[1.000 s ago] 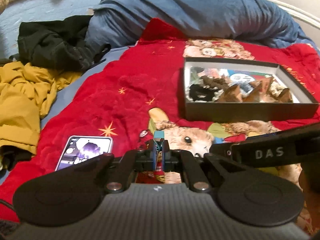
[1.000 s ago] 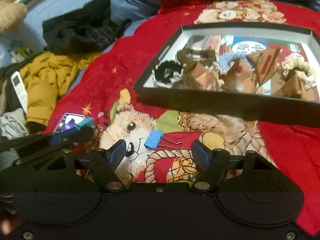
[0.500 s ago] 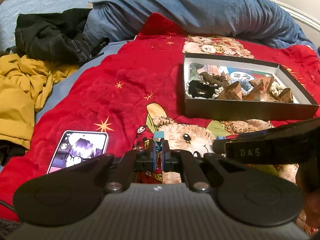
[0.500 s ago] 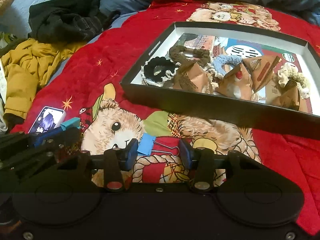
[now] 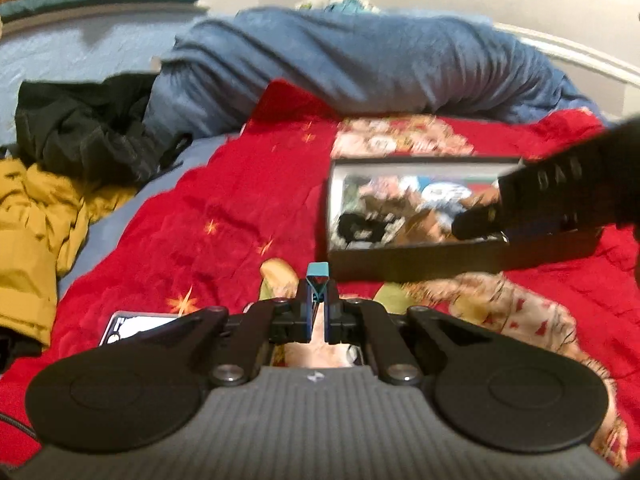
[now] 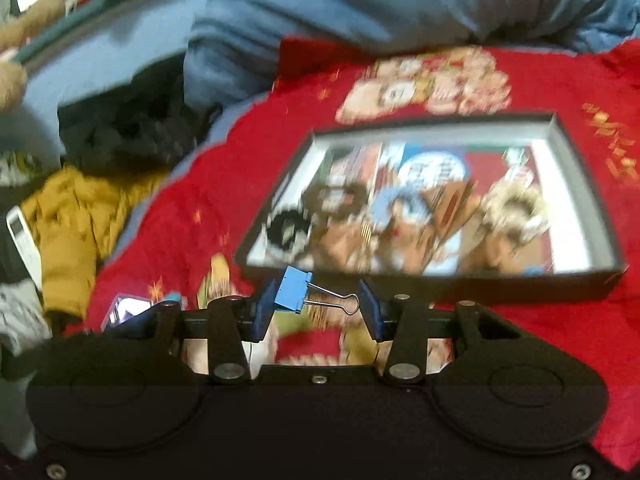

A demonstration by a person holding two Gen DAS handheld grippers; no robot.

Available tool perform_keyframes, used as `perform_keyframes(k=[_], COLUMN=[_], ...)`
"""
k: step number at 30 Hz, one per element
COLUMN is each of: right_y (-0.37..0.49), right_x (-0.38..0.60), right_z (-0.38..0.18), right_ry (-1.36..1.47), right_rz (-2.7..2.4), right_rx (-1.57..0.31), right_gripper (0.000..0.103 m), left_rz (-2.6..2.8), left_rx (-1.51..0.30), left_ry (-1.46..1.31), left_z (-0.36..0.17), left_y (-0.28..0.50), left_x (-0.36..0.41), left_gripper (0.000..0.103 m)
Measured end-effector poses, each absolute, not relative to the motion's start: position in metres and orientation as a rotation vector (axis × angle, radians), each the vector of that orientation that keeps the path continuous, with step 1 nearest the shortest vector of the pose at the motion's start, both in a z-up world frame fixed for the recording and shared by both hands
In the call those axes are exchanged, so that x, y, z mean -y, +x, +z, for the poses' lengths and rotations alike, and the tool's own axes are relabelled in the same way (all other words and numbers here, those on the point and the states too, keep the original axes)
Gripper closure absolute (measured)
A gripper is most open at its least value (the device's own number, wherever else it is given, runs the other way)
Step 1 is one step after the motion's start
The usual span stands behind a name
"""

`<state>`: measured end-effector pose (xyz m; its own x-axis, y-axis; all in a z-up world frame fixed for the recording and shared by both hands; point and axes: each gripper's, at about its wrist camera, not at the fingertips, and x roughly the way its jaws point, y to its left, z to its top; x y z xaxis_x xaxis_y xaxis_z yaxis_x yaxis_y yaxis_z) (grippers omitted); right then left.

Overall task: Organize objects
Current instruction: 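Lift and carry teal clip with left tool while right tool carries binder clip over box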

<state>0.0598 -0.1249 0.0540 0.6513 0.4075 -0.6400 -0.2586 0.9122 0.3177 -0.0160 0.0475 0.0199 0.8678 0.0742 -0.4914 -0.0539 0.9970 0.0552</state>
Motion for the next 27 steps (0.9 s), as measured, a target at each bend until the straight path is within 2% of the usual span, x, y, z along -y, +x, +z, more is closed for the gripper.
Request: perform_keyframes(k=[10,19,23,27], right_y=[0.064,0.093,0.122,0.153], right_x=[0.147,0.156,0.154,0.147], right_z=[0.113,0.195,0.197,0.169], right_ry=[0.312,0.272,0.222,0.091], right_rz=[0.363,0.352,0.311,0.245], right_rx=[-0.66,-0.721,-0.761,-0.755], right_gripper=[0.06,0.06,0.06,0.06], left_rz=[0.02,0.019,-0.03,-0.08], left_rx=[-0.343,-0.256,-0.243,-0.238], left_ry=[0.06,0.015,-0.019,0.036], left_z=[0.05,0.086,0.102,0.105], left_y=[-0.014,0.027,0.064,0.105], left_x=[-0.034,-0.036,-0.035,-0.02], left_gripper=[0.096,0.096,0.096,0.096])
